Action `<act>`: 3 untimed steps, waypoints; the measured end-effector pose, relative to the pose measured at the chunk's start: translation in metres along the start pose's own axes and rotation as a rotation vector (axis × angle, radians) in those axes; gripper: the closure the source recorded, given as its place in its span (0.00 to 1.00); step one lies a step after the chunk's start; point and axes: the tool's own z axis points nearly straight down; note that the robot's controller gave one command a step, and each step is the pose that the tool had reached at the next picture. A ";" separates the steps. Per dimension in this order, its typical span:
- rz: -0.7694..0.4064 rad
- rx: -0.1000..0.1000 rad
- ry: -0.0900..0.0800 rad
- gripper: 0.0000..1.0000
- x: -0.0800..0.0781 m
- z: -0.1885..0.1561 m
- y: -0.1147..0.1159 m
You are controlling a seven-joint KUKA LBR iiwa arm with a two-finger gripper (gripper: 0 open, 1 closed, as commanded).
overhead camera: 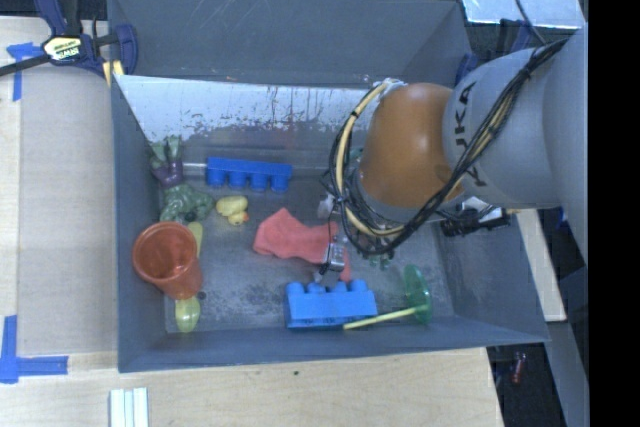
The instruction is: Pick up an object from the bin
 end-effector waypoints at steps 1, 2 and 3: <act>0.077 0.002 0.001 0.00 -0.010 0.015 0.015; 0.169 0.000 -0.010 1.00 -0.024 0.024 -0.002; 0.170 0.000 -0.010 1.00 -0.024 0.024 -0.002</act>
Offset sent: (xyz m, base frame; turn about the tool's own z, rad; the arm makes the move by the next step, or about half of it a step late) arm 0.0206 -0.0058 -0.0253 0.1698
